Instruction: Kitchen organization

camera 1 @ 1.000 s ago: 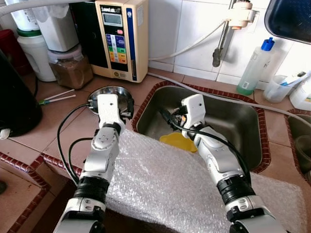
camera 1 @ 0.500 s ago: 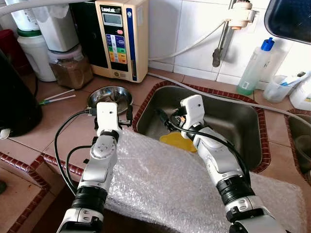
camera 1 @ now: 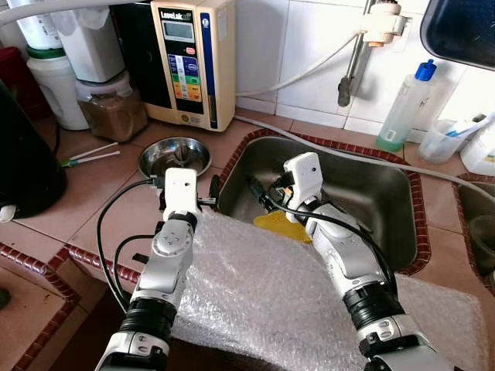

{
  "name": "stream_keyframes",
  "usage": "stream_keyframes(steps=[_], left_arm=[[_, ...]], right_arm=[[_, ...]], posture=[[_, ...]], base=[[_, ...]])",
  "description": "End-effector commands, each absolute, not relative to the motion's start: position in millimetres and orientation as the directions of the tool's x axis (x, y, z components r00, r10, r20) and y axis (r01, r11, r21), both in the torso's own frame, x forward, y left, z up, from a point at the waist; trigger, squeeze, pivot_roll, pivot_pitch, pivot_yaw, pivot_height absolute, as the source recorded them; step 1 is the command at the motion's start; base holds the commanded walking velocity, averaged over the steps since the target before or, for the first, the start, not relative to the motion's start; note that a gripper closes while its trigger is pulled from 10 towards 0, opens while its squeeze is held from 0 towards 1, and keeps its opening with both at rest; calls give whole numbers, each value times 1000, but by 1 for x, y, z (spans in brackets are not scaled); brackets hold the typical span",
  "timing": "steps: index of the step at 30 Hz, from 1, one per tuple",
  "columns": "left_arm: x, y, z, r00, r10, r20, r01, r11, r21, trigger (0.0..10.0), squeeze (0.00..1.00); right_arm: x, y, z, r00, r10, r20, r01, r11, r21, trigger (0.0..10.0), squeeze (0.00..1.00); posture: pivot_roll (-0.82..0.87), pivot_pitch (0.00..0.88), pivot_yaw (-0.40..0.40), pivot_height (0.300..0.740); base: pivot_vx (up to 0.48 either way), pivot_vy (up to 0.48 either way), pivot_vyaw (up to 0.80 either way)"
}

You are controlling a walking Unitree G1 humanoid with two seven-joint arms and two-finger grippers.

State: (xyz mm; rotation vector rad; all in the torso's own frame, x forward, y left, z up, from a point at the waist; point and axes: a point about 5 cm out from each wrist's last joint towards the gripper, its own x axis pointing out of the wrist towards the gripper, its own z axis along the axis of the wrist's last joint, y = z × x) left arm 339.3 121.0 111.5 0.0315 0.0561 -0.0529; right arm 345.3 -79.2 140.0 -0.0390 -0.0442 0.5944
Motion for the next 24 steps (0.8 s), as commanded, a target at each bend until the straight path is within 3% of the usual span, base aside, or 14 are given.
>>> stream_keyframes(steps=[1, 2, 3, 4, 6, 7, 24], left_arm=[[338, 124, 107, 997, -33, -75, 36, 998, 43, 4392, 0], [338, 124, 107, 997, -31, -76, 34, 999, 40, 2314, 0], [338, 124, 107, 997, -31, -76, 34, 999, 40, 2314, 0], [339, 124, 107, 997, -31, -76, 34, 999, 40, 1176, 0], [339, 124, 107, 997, -30, -76, 33, 999, 39, 941, 0], [339, 124, 107, 997, -30, -76, 33, 999, 39, 0, 0], [339, 125, 106, 997, -23, -72, 26, 998, 49, 0, 0]], right_arm=[[345, -79, 144, 822, 568, 37, -566, 822, -61, 10000, 1000], [345, -79, 144, 822, 568, 36, -565, 823, -61, 10000, 1000], [345, -79, 144, 822, 568, 36, -565, 823, -61, 10000, 1000], [345, -79, 144, 822, 568, 36, -566, 822, -62, 10000, 1000], [345, -79, 144, 822, 568, 35, -566, 822, -63, 10000, 1000], [345, -78, 144, 822, 568, 35, -566, 822, -63, 10000, 1000], [339, -72, 143, 770, 638, 23, -636, 770, -59, 10000, 1000]], posture=[[60, 0, 26, 740], [60, 0, 26, 740], [60, 0, 26, 740], [61, 0, 27, 740], [61, 0, 27, 740], [61, 0, 28, 740], [59, 0, 26, 740]], base=[[0, 0, 0], [0, 0, 0], [0, 0, 0], [0, 0, 0], [0, 0, 0], [0, 0, 0], [0, 0, 0]])
